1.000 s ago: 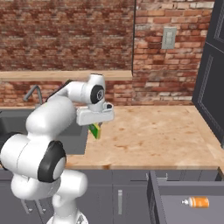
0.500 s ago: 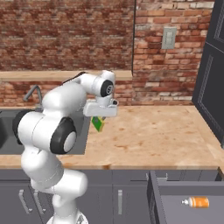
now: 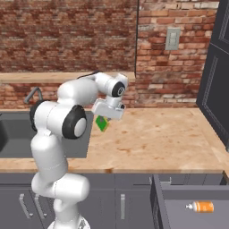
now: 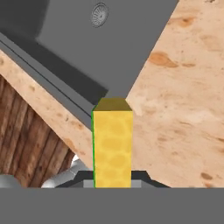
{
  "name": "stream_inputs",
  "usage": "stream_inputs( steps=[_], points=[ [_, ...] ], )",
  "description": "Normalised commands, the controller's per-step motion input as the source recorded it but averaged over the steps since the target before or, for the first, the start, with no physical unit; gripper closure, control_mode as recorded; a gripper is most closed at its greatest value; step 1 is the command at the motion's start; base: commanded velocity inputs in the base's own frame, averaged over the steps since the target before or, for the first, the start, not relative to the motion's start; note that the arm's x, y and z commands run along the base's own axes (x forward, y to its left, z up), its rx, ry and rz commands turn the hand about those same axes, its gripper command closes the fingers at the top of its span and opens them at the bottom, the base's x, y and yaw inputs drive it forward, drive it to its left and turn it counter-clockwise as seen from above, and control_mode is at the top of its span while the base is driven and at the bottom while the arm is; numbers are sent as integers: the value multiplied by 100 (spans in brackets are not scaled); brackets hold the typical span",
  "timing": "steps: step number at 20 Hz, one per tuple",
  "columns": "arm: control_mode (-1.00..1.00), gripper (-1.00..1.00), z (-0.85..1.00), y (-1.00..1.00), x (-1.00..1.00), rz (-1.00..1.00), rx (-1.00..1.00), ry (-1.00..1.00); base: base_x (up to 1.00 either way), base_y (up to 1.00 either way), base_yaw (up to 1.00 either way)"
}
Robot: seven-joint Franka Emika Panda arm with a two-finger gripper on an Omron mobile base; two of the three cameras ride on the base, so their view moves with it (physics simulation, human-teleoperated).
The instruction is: Restock the sink supplies by placing the sponge and soap dispenser on the counter and next to the sink. Make sure the soap dispenser is upright.
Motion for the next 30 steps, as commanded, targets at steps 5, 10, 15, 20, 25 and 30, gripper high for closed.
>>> stream_inputs(
  steps=[5, 10, 15, 20, 25, 30],
  points=[
    [-100, 100, -32, 0, 21, 0, 18, 3, 0, 0, 0],
    [-100, 100, -46, 2, 33, -4, 14, 0, 0, 0, 0],
    [-100, 100, -42, 17, 13, -8, 1, -2, 0, 0, 0],
    [-100, 100, -49, 32, 7, -9, -1, -1, 0, 0, 0],
    [-100, 100, -26, 42, 30, -8, 0, 1, 0, 0, 0],
    [-100, 100, -17, 32, 51, -3, 0, 5, 0, 0, 0]
  ],
)
